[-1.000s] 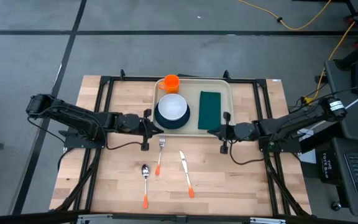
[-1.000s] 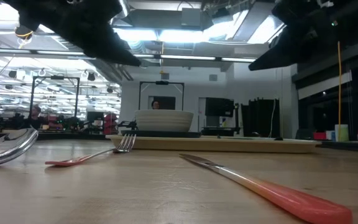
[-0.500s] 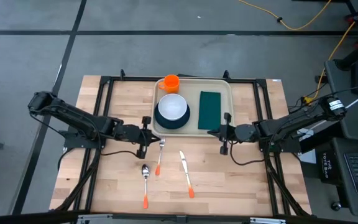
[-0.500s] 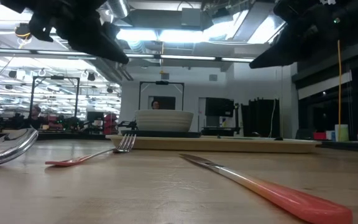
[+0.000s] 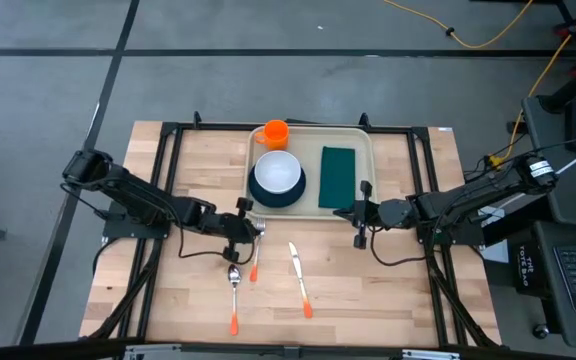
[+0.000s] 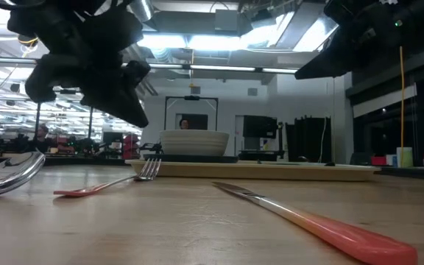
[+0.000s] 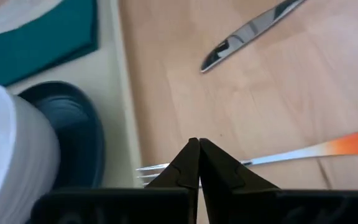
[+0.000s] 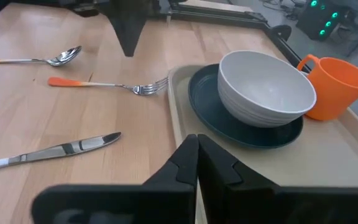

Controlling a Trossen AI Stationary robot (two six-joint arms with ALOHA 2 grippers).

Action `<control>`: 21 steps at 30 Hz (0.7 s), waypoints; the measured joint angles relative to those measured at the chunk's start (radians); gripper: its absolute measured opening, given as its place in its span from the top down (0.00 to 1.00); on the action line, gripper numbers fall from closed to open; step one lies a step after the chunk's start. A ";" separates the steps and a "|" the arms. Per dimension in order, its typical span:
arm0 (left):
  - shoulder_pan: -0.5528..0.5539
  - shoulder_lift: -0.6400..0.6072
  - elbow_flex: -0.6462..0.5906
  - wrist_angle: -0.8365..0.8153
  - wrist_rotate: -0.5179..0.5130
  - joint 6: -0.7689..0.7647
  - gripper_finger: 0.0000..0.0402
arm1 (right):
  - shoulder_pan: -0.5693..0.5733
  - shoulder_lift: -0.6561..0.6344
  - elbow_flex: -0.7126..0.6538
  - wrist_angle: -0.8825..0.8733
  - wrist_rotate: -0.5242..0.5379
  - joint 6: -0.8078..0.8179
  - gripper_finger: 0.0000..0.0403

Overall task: Set up tray
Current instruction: Put the orange fork on top of the napkin to the right of the green plate on the gray serving tray

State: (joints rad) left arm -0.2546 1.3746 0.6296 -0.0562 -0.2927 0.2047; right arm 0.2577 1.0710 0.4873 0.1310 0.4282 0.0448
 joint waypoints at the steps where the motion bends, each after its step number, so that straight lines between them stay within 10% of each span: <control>1: 0.000 0.000 0.000 0.000 -0.015 0.001 0.99 | 0.000 0.000 0.000 0.000 0.000 0.000 0.97; 21: -0.001 0.000 0.000 -0.052 -0.177 0.351 0.69 | 0.000 0.000 0.000 -0.001 -0.001 0.029 0.98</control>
State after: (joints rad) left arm -0.2554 1.3744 0.6292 -0.1084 -0.4698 0.5557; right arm 0.2573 1.0710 0.4873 0.1299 0.4275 0.0734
